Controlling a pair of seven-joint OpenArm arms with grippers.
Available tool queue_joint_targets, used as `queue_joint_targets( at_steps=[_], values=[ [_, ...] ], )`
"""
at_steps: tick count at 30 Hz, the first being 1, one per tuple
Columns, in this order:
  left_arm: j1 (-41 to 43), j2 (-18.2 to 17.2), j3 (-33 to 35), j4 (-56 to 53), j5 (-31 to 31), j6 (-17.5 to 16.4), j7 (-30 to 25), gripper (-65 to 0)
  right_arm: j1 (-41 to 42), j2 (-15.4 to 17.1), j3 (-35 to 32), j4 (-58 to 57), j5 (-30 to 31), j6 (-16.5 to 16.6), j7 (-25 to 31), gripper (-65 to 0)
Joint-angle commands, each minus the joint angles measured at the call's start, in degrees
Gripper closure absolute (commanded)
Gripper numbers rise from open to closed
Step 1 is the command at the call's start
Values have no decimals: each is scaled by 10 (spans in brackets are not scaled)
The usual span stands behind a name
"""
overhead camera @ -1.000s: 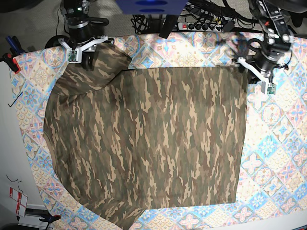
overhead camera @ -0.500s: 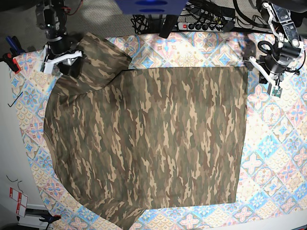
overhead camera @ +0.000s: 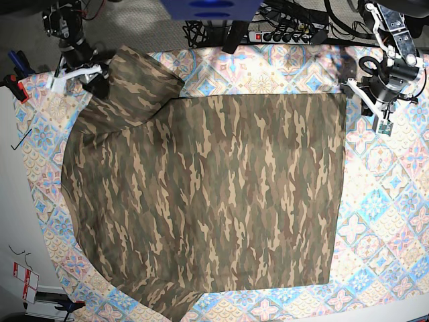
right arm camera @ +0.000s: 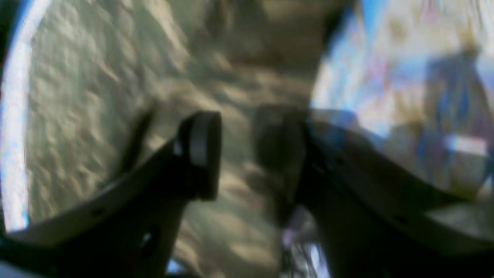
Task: Fold the T-shirt properly
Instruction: 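Move both grippers down toward the shirt's shoulder corners, then grasp the shirt's shoulder corners with the left and right grippers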
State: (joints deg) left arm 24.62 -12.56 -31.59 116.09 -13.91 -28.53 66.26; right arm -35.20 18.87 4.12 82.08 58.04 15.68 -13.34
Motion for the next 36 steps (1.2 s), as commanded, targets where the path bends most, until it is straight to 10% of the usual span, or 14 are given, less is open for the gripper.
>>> queue_joint_targets(
  at_steps=[1,12,22,36],
  values=[
    [0,-8,-3,8,-3,2,-7,-1,-3,8,4,9,6,9,12,-252],
    [6,-9,-3,8,-2,2,-6,-1,-1,7,-54,5,8,11,-42,-252],
    [7,-10,-3,-4,33,1,-6,-1,14,6,-70,-20,21,84,-89,-250],
    [6,-9,-3,-4,37,1,-7,-1,-21,10,16,81,20,86,-92,-251]
  ],
)
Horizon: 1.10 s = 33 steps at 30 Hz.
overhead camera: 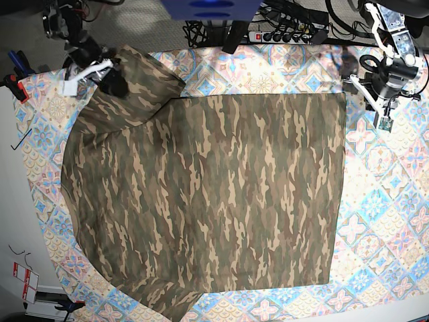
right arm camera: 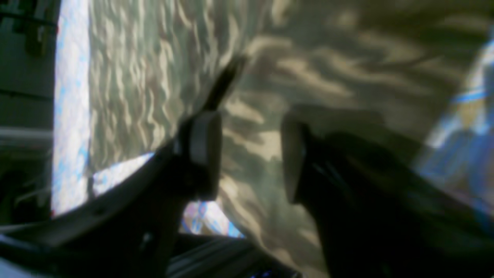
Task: Fold the T-shirt properly
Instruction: 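Grasp the shirt's shoulder corners with the left and right grippers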
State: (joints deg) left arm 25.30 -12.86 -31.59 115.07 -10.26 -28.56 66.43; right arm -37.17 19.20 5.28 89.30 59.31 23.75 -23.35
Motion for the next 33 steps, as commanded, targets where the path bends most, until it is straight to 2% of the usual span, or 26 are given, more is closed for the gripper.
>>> queue_joint_targets(
  at_steps=[1,4,10,13,16,18,21,25,28,33],
  values=[
    [-1,-6,-2,7,0,1,-9,-1,-7,6,19,9,8,5,7,-251],
    [-2,-6,-2,7,0,1,-9,-1,-11,6,52,-12,8,5,7,-252],
    [-1,-6,-2,7,0,1,-9,-1,8,6,58,-129,8,8,12,-252],
    [0,-7,-2,7,0,1,-9,-1,40,5,54,-183,8,30,7,-252],
    [1,-7,-2,7,0,1,-9,-1,45,5,53,-216,8,74,6,-252],
    [1,-7,-2,7,1,1,-8,-1,47,4,43,-218,8,88,-12,-252],
    [1,-7,-2,7,1,1,-8,-1,64,4,7,-216,8,88,-40,-252],
    [0,-7,-2,7,2,1,-8,-1,68,1,-35,-215,8,88,-42,-250],
    [-2,-7,-1,5,26,1,-8,-1,68,-11,-66,-215,8,88,-42,-250],
    [-6,-21,41,-31,48,1,-12,-1,69,-14,-72,-215,8,88,-42,-249]
  ],
)
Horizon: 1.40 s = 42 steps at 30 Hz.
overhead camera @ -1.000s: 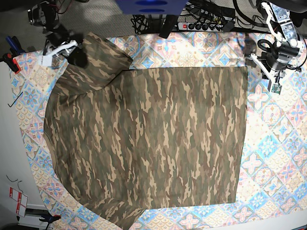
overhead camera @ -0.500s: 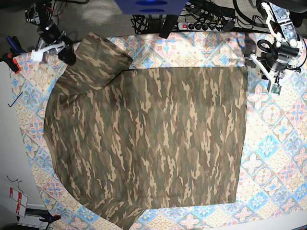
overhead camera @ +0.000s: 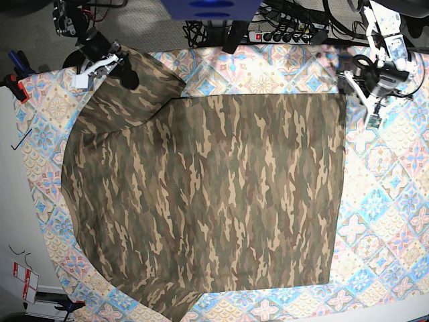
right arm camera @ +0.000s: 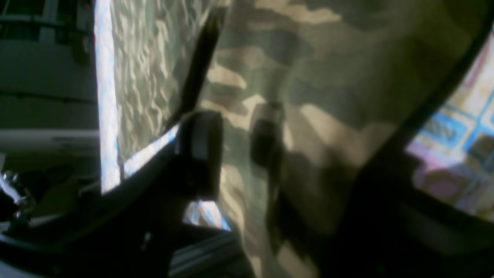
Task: Fold the T-shirt properly
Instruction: 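Grasp the shirt's shoulder corners with the left and right grippers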
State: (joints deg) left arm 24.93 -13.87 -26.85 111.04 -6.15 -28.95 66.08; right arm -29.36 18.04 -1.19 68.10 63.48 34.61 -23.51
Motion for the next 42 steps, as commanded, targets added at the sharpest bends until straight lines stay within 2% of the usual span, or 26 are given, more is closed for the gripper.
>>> queue_joint_targets(
  at_steps=[1,4,9,12,14,17,19,24,32,38,42],
  values=[
    [-11,-13,1,-1,6,4,-8,-1,-7,-2,-7,-3,-34,-20,-41,-248],
    [-33,-16,5,-38,7,-5,-9,-1,-1,-2,-7,-3,-34,-20,-40,-248],
    [-90,-31,2,-99,11,-111,-10,-2,-1,-1,-7,-3,-34,-20,-40,-248],
    [-109,-31,-25,-126,13,-111,-6,-24,-1,-1,-7,-3,-34,-20,-40,-250],
    [-113,-31,-43,-139,13,-111,-5,-94,-1,1,-7,-3,-34,-20,-40,-251],
    [-113,-31,-64,-163,12,-111,-6,-241,-2,2,-7,-3,-34,-20,-40,-251],
    [-113,-31,-65,-186,9,-111,-7,-305,-2,2,-7,-3,-35,-20,-40,-251],
    [-122,-28,-65,-216,6,-111,-8,-291,-2,3,-7,-3,-35,-20,-41,-251],
    [-179,-29,-63,-374,10,-111,-8,-291,-2,5,-10,-3,-35,-20,-41,-251],
    [-175,-1,-62,-379,12,-111,-4,-290,-2,13,-12,-3,-35,-21,-41,-251],
    [-174,11,-38,-379,7,-111,35,-290,-2,13,-12,-3,-35,-21,-41,-251]
  ],
)
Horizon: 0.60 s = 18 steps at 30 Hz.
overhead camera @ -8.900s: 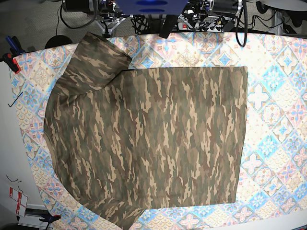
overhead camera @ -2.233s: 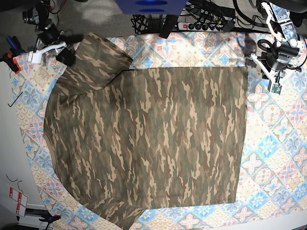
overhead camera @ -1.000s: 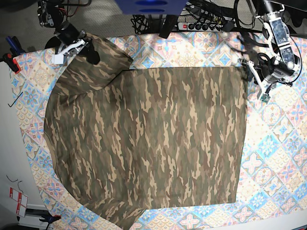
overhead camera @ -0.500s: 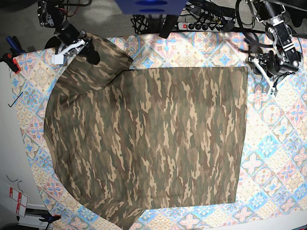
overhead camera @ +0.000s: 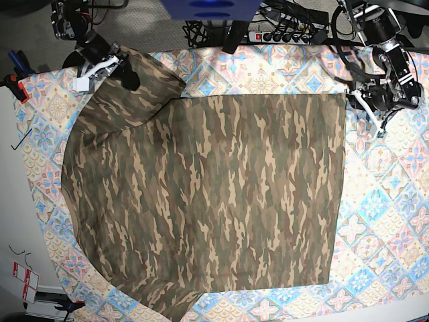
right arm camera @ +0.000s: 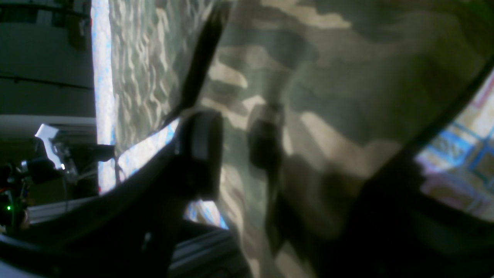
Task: Fold the T-shirt properly
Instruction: 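Grasp the shirt's shoulder corners with the left and right grippers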
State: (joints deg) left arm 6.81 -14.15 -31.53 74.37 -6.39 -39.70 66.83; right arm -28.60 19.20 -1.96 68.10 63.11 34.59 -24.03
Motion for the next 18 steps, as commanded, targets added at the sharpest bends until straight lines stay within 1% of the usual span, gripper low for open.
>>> queue_joint_targets(
  at_steps=[1,4,6,9,10,12,15,18],
  values=[
    [7,14,17,-11,7,-3,37,-290,-10,2,-5,-3,-31,-21,-36,-251],
    [6,14,21,-10,5,-3,45,-290,-10,2,-5,-3,-31,-21,-38,-251],
    [11,14,21,14,-11,-3,47,-290,-10,2,-5,-3,-32,-21,-38,-251],
    [49,11,19,116,-46,-3,52,-290,-10,6,-5,-3,-35,-21,-37,-251],
    [58,10,19,149,-51,-3,60,-290,-10,7,-5,-3,-40,-21,-38,-251],
    [66,10,19,218,-53,-3,93,-290,-9,7,-4,-3,-58,-21,-39,-251],
    [67,9,16,278,-54,-3,127,-290,3,6,-5,-4,-71,-21,-41,-251],
    [65,9,-1,311,-64,-3,132,-296,3,6,-5,-4,-77,-21,-41,-251]
  ],
)
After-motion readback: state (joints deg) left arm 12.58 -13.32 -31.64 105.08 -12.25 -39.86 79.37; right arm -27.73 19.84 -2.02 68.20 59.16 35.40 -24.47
